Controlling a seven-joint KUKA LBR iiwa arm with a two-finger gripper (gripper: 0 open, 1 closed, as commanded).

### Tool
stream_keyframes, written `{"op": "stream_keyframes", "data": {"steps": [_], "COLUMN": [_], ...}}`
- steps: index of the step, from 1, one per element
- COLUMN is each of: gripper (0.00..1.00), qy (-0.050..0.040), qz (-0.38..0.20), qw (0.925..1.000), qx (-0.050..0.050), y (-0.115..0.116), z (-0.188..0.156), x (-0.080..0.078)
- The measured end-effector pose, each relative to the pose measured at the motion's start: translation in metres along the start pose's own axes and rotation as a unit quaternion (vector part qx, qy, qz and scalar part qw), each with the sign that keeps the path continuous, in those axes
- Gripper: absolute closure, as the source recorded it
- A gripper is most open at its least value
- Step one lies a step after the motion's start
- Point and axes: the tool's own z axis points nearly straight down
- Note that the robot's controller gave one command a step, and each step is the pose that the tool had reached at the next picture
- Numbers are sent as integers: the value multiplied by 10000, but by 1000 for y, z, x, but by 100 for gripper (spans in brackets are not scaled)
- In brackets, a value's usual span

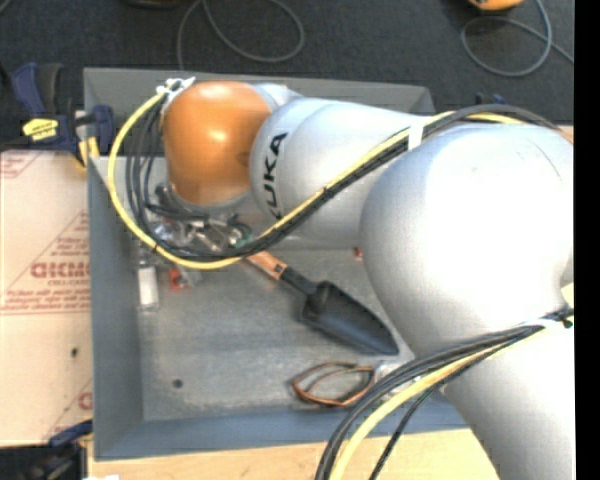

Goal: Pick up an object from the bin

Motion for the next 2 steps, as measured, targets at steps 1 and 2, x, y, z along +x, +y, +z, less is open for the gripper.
{"op": "stream_keyframes", "data": {"steps": [1,2], "gripper": [100,100], "qy": [-1,2], "qz": [19,27], "qw": [10000,10000], "qx": [-7,-2], "y": [0,-2], "z": [0,-98], "x": [0,-2]}}
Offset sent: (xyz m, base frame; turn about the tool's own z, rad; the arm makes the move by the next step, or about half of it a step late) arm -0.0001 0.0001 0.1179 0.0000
